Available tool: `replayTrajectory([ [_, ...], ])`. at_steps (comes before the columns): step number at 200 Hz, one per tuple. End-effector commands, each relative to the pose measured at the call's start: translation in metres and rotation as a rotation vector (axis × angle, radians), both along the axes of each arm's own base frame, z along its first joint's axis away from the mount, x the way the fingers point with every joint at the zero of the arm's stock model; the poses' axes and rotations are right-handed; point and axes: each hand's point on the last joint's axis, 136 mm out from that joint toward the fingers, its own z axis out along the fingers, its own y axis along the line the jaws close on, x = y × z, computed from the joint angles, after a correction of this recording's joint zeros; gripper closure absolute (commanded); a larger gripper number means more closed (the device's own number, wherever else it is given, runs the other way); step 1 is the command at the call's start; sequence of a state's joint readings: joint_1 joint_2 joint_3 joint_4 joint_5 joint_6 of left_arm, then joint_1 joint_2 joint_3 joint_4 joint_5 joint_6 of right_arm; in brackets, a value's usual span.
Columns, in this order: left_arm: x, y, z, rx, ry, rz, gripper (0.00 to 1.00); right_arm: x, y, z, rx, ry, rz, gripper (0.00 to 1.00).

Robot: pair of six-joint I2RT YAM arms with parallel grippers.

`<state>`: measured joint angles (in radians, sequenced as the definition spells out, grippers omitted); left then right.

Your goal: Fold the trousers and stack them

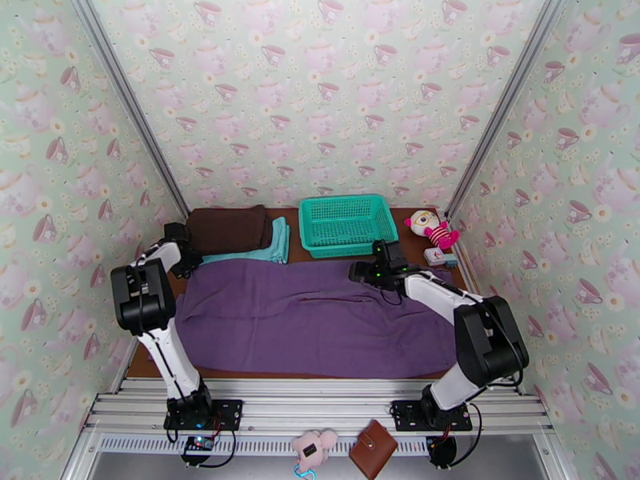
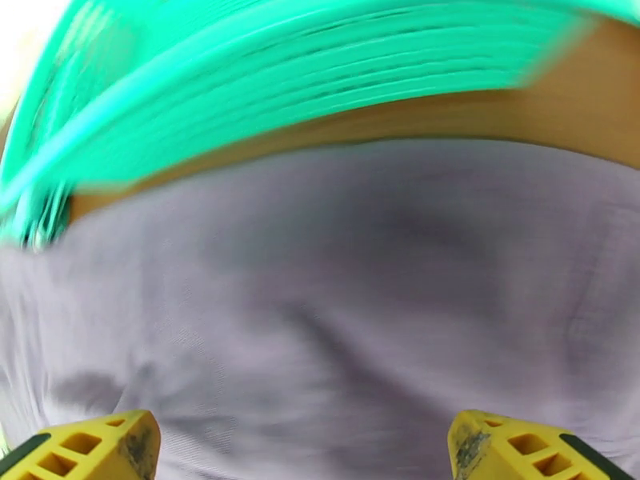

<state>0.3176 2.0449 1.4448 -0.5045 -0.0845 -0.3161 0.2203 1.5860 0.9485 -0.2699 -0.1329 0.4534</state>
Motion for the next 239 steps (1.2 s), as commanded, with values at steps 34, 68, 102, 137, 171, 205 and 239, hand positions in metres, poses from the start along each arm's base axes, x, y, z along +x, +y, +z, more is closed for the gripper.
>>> replayTrajectory([
  [34, -0.023, -0.011, 0.096, 0.071, -0.196, -0.005, 1.00, -0.017, -0.045, -0.046, 0.013, 0.207, -0.197, 0.04],
  [68, -0.049, -0.014, 0.132, 0.136, -0.288, 0.025, 1.00, -0.037, -0.028, -0.071, 0.081, 0.284, -0.210, 0.07],
  [102, -0.068, 0.007, 0.162, 0.254, -0.341, 0.097, 1.00, -0.062, -0.013, -0.066, 0.067, 0.328, -0.196, 0.07],
  [137, -0.065, 0.007, 0.174, 0.248, -0.424, 0.102, 1.00, -0.057, -0.029, -0.048, -0.008, 0.331, -0.221, 0.06],
  [171, -0.053, -0.015, 0.170, 0.179, -0.455, 0.021, 1.00, -0.011, -0.095, -0.001, -0.116, 0.204, -0.343, 0.06],
  [205, -0.048, -0.041, 0.176, 0.167, -0.479, -0.055, 1.00, 0.020, -0.163, 0.008, -0.244, 0.168, -0.477, 0.17],
  [239, -0.046, -0.057, 0.180, 0.174, -0.477, -0.108, 1.00, 0.032, -0.212, -0.010, -0.287, 0.196, -0.542, 0.30],
])
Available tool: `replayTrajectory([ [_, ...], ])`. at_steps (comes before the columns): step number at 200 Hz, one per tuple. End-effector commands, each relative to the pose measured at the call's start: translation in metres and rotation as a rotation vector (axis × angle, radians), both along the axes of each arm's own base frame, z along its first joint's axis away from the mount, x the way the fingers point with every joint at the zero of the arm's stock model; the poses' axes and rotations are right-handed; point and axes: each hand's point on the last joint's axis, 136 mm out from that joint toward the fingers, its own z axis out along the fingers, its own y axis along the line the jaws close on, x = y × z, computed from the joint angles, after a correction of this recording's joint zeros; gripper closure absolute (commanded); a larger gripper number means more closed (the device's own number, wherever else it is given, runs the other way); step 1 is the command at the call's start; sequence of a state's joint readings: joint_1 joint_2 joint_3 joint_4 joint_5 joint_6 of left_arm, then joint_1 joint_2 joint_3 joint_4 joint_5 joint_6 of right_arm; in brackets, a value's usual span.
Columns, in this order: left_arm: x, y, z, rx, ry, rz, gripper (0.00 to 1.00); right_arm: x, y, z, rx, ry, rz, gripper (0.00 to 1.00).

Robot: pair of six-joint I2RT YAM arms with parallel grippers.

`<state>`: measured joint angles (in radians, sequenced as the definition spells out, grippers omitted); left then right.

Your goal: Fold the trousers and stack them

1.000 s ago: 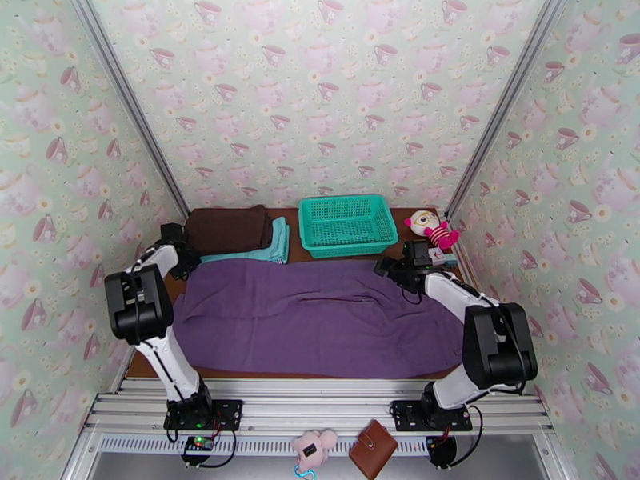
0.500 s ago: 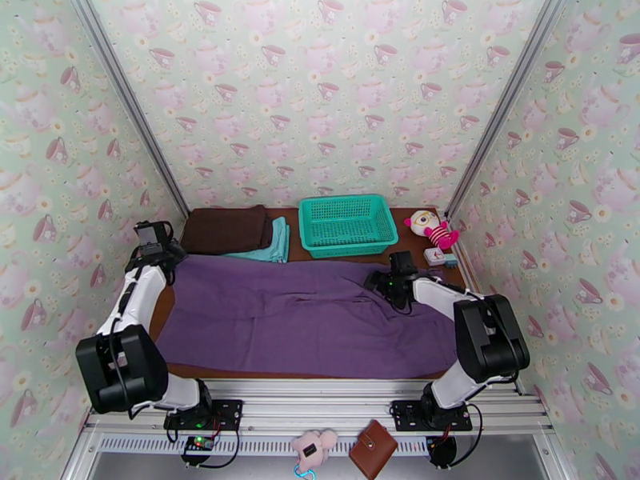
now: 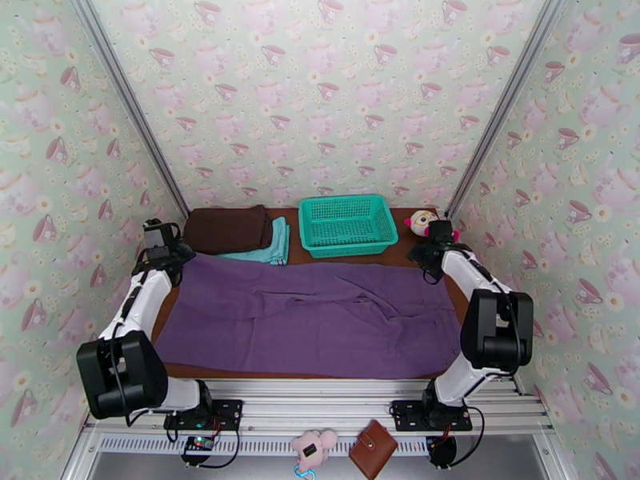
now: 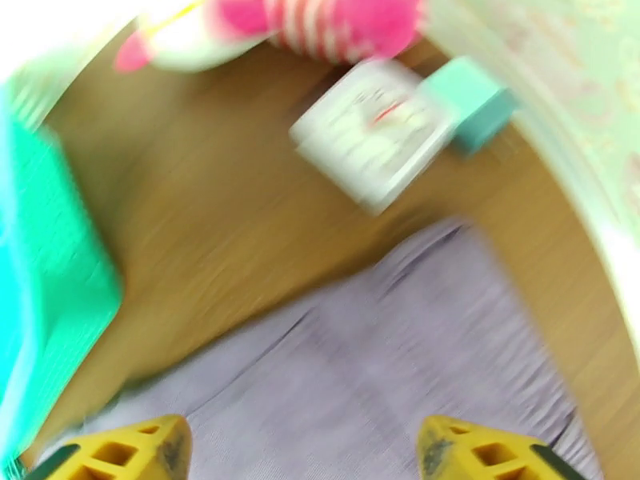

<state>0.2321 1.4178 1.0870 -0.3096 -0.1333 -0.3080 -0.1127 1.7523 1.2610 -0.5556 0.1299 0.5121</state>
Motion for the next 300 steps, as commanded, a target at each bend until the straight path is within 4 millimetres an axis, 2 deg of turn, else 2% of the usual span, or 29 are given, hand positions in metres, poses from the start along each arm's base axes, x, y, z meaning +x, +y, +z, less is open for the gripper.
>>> replayTrajectory([
  [1, 0.001, -0.012, 0.015, 0.018, -0.039, -0.051, 1.00, -0.004, -0.031, -0.022, -0.074, 0.085, -0.017, 0.30],
  [19, -0.001, -0.012, 0.014, 0.027, -0.038, -0.048, 1.00, -0.003, -0.047, -0.029, -0.075, 0.094, -0.034, 0.31],
  [52, -0.008, -0.005, 0.016, 0.073, -0.027, -0.021, 1.00, 0.002, -0.058, -0.042, -0.039, 0.094, -0.036, 0.32],
  [123, -0.007, -0.005, 0.006, 0.072, 0.000, -0.025, 1.00, 0.022, -0.055, -0.059, 0.009, 0.092, -0.008, 0.36],
  [192, -0.007, -0.006, 0.007, 0.077, 0.000, -0.036, 1.00, 0.012, -0.061, -0.066, -0.023, 0.193, 0.022, 0.41],
  [234, -0.010, -0.006, 0.013, 0.086, -0.011, -0.037, 1.00, -0.002, -0.067, -0.072, -0.049, 0.296, 0.044, 0.58],
  [244, -0.011, -0.005, 0.014, 0.091, -0.013, -0.035, 1.00, -0.004, -0.067, -0.073, -0.049, 0.311, 0.046, 0.69],
  [266, -0.014, -0.003, 0.018, 0.107, -0.016, -0.026, 1.00, -0.002, -0.069, -0.073, -0.046, 0.297, 0.042, 1.00],
  [281, -0.015, -0.001, 0.020, 0.115, -0.021, -0.018, 1.00, 0.003, -0.068, -0.068, -0.033, 0.256, 0.049, 1.00],
  [300, -0.014, 0.001, 0.023, 0.117, -0.015, -0.015, 1.00, 0.010, -0.063, -0.052, -0.022, 0.181, 0.068, 1.00],
])
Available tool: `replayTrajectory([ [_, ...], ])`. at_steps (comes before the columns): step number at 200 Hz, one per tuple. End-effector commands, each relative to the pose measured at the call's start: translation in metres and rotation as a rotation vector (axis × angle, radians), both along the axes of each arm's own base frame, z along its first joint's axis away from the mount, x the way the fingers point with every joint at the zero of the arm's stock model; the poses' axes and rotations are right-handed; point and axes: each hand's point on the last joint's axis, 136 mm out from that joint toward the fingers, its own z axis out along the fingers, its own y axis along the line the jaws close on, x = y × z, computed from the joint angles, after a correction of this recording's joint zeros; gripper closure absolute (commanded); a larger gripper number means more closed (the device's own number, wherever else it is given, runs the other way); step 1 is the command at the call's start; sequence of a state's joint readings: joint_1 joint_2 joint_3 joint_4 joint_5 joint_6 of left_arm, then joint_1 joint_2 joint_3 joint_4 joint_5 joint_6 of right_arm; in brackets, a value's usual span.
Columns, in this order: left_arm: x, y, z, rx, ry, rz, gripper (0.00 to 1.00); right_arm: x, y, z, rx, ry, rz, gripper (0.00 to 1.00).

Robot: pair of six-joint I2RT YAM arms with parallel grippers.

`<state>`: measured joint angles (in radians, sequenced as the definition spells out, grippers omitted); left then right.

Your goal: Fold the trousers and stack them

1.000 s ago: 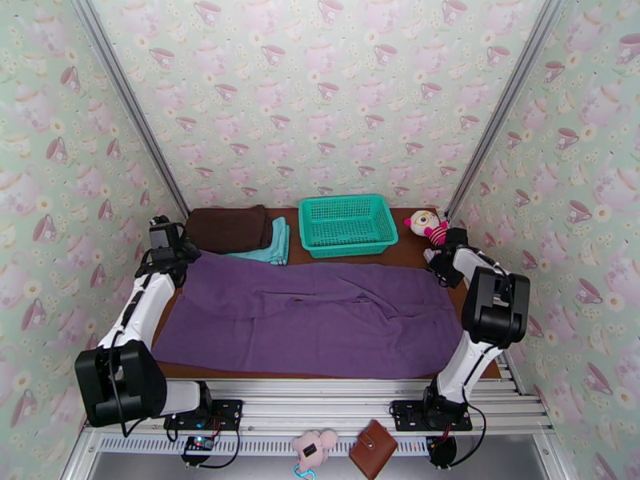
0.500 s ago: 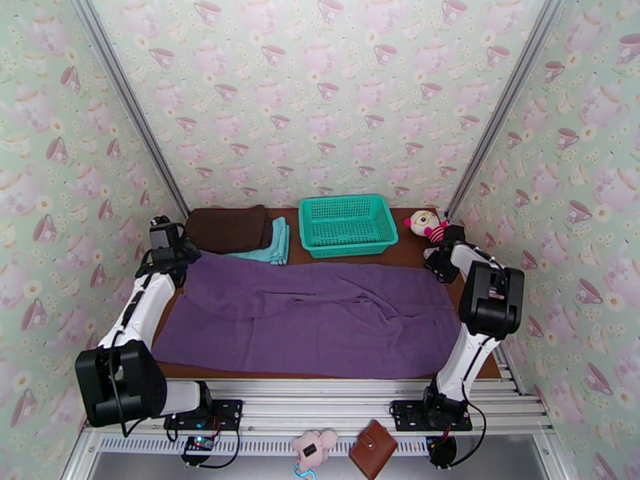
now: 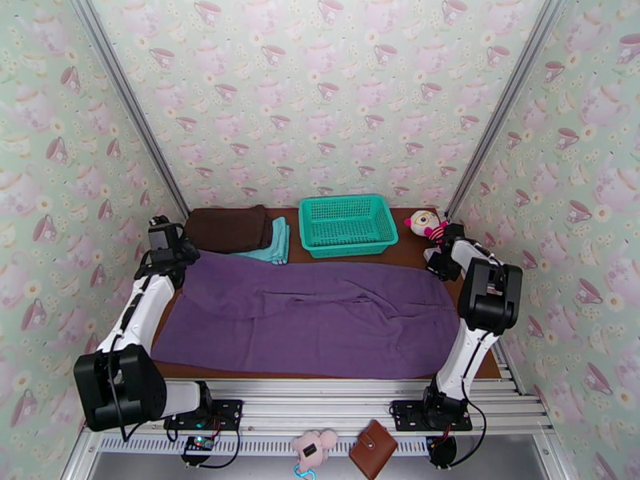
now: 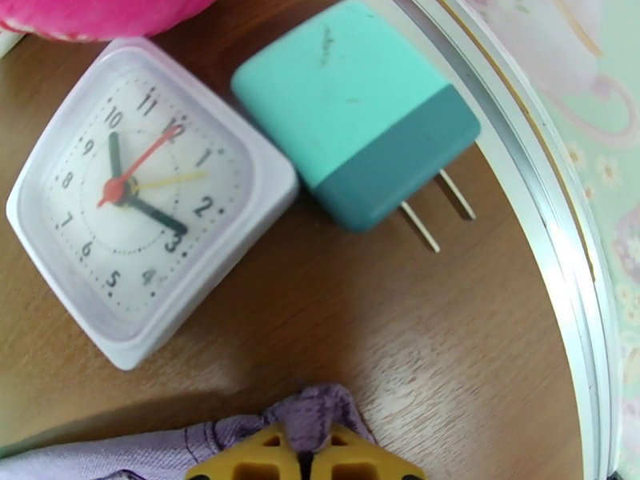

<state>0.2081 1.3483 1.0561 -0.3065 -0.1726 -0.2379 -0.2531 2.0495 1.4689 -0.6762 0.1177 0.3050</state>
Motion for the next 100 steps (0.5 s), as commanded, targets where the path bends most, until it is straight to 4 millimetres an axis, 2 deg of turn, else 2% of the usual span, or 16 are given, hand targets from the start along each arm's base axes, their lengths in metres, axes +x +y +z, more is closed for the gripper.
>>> replayTrajectory([
  [1, -0.004, 0.007, 0.008, 0.033, -0.005, 0.019, 1.00, 0.004, 0.000, 0.017, 0.010, -0.067, 0.015, 1.00],
  [20, -0.004, 0.011, 0.008, 0.023, 0.004, 0.028, 1.00, 0.006, 0.006, 0.042, 0.023, -0.157, 0.025, 1.00],
  [59, -0.009, 0.013, 0.010, 0.009, 0.018, 0.038, 1.00, 0.001, 0.015, 0.105, 0.021, -0.380, 0.040, 1.00],
  [77, -0.012, 0.018, 0.015, 0.004, 0.011, 0.058, 1.00, -0.003, 0.015, 0.125, 0.014, -0.448, 0.039, 1.00],
  [100, -0.012, 0.027, 0.023, -0.011, 0.005, 0.074, 1.00, -0.009, 0.001, 0.141, 0.003, -0.514, -0.006, 1.00],
])
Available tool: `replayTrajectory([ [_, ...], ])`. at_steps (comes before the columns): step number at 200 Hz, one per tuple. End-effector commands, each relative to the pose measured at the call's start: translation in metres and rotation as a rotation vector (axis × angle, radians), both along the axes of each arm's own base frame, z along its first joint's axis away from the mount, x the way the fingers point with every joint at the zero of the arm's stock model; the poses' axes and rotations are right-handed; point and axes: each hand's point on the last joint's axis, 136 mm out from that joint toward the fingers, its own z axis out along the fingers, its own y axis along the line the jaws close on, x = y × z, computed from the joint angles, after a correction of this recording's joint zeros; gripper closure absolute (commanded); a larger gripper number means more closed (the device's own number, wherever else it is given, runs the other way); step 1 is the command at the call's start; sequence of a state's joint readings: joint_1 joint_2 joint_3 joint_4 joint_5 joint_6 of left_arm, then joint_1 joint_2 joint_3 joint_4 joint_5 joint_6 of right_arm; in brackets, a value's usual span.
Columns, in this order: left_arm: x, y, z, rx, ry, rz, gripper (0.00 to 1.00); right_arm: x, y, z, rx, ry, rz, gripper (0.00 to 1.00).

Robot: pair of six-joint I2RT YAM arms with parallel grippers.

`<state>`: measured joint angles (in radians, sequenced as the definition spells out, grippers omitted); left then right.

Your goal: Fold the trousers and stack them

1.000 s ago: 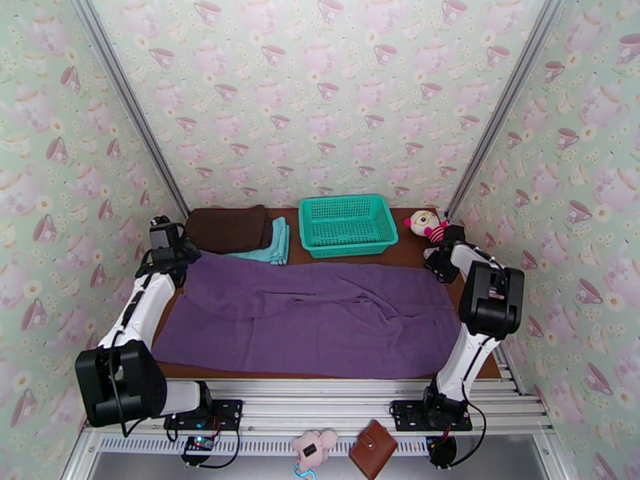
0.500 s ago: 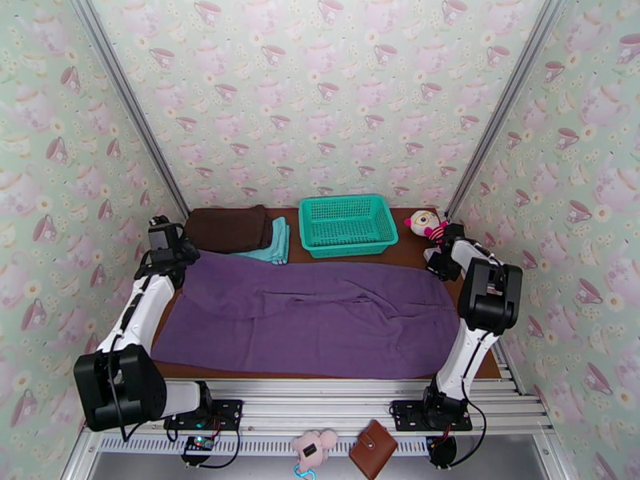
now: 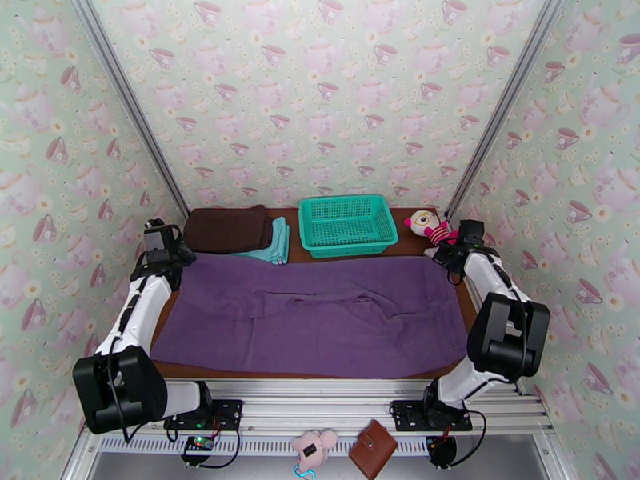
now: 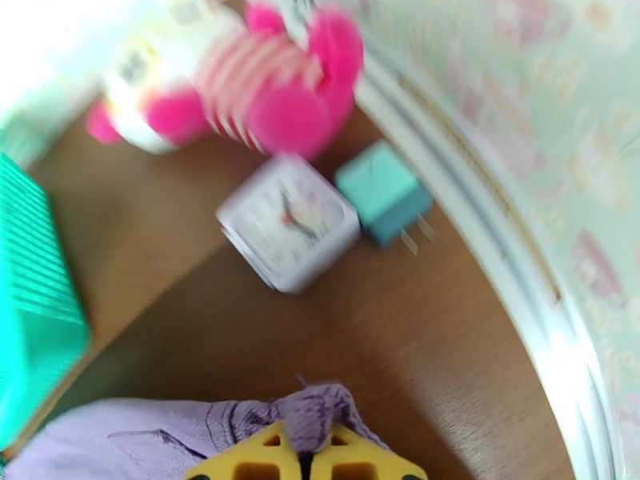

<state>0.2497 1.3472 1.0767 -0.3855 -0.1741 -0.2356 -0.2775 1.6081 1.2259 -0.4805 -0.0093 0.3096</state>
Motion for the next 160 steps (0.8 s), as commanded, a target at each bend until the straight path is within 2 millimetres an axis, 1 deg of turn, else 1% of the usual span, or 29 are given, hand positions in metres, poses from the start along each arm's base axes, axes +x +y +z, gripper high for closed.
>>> replayTrajectory([
  [1, 0.002, 0.012, 0.030, 0.001, -0.053, 0.034, 1.00, 0.003, -0.015, 0.017, 0.007, -0.107, -0.044, 1.00],
  [23, 0.003, 0.026, 0.043, -0.008, -0.074, 0.064, 1.00, 0.000, -0.027, 0.026, 0.036, -0.172, -0.075, 1.00],
  [37, 0.005, 0.037, 0.051, -0.018, -0.089, 0.085, 1.00, 0.000, -0.030, 0.034, 0.068, -0.226, -0.078, 1.00],
  [67, 0.005, 0.054, 0.071, -0.029, -0.113, 0.121, 1.00, -0.001, -0.033, 0.061, 0.038, -0.357, -0.065, 1.00],
  [84, 0.006, 0.060, 0.079, -0.034, -0.123, 0.130, 1.00, 0.000, -0.034, 0.077, 0.012, -0.419, -0.058, 1.00],
  [107, 0.004, 0.059, 0.078, -0.052, -0.125, 0.129, 1.00, -0.002, -0.033, 0.090, -0.009, -0.476, -0.052, 1.00],
  [117, 0.002, 0.060, 0.077, -0.055, -0.132, 0.138, 1.00, -0.006, -0.035, 0.095, -0.023, -0.505, -0.070, 1.00],
  [139, -0.003, 0.063, 0.075, -0.075, -0.145, 0.154, 1.00, -0.008, -0.041, 0.111, -0.037, -0.579, -0.105, 1.00],
  [149, -0.006, 0.062, 0.072, -0.092, -0.141, 0.154, 1.00, -0.008, -0.041, 0.115, -0.034, -0.583, -0.103, 1.00],
  [160, -0.010, 0.061, 0.067, -0.106, -0.135, 0.162, 1.00, -0.010, -0.042, 0.115, -0.039, -0.576, -0.112, 1.00],
])
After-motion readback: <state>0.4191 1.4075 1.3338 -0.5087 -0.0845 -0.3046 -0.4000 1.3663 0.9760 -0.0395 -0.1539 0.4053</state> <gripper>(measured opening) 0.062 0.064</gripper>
